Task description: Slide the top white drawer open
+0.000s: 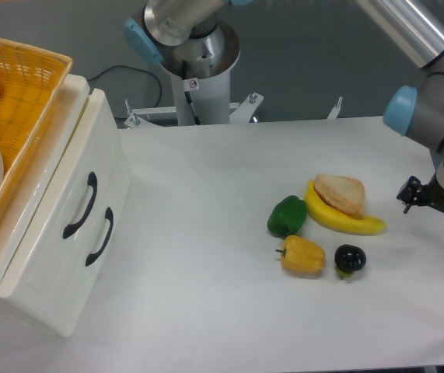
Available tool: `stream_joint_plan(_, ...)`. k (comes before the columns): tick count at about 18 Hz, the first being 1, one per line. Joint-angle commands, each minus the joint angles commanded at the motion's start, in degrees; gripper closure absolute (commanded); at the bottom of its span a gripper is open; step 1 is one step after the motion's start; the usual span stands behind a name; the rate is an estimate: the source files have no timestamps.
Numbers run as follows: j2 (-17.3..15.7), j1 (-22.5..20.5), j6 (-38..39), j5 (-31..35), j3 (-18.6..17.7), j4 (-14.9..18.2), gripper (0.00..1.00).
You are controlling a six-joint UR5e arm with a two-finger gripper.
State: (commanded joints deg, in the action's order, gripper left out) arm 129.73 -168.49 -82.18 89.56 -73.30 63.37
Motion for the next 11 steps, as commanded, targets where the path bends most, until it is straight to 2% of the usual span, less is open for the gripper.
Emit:
stream_joint_plan(5,-0.09,0.09,0.17,-0.09,0.0,0.09,0.0)
stream_joint_plan(11,-1.67,1.32,1.14,-1.67,-0.26,0.0,0.0)
